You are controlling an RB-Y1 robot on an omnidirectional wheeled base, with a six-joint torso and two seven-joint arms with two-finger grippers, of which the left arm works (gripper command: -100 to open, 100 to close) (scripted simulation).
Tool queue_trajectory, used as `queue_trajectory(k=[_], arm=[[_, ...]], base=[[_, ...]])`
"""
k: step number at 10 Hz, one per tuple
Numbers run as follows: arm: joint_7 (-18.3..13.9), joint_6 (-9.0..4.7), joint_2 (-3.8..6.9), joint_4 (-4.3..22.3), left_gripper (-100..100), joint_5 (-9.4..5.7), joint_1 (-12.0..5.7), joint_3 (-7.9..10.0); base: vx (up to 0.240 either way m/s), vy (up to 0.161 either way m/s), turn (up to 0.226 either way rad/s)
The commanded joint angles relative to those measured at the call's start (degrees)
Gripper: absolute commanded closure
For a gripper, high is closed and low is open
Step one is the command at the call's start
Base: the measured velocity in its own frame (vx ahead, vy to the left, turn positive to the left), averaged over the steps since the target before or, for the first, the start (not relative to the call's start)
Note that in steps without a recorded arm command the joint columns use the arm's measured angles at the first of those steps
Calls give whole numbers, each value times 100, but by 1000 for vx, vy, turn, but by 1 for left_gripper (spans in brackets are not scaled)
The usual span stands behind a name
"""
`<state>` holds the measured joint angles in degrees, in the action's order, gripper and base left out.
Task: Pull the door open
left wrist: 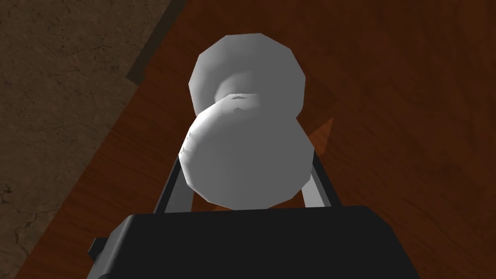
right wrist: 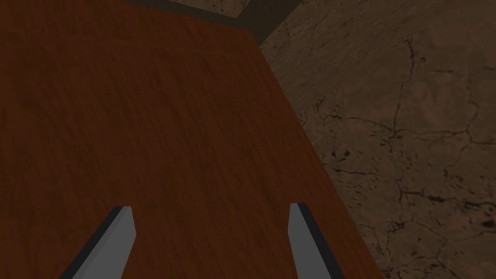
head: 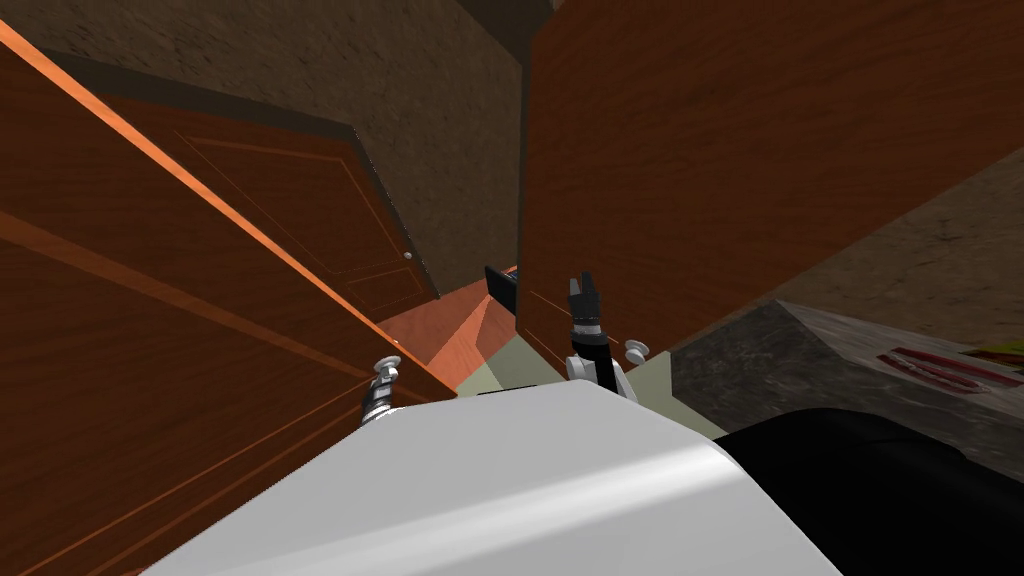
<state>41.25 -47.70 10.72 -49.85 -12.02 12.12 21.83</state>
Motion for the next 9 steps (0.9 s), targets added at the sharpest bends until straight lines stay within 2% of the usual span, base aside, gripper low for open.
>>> queue_trajectory(k=[1,2,3,4,5,6,9], arm=[[-203,40,-47,-89,100,-20,42,-71],[-412,34,-28,-99,100,-68,47,-130],[-434,34,-28,-99,100,-68,47,-130],[-656,29,-8,-110,100,-121,52,-195],[-671,29,-8,-110,100,-121,52,-195],[-903,23,13,-121,100,-173,58,-259],[-1331,12,53,-143,100,-279,69,-389]], base=[[-20,3,1],[-16,-1,15],[-13,0,6],[-19,0,10],[-14,1,4],[-17,4,12],[-21,1,11]])
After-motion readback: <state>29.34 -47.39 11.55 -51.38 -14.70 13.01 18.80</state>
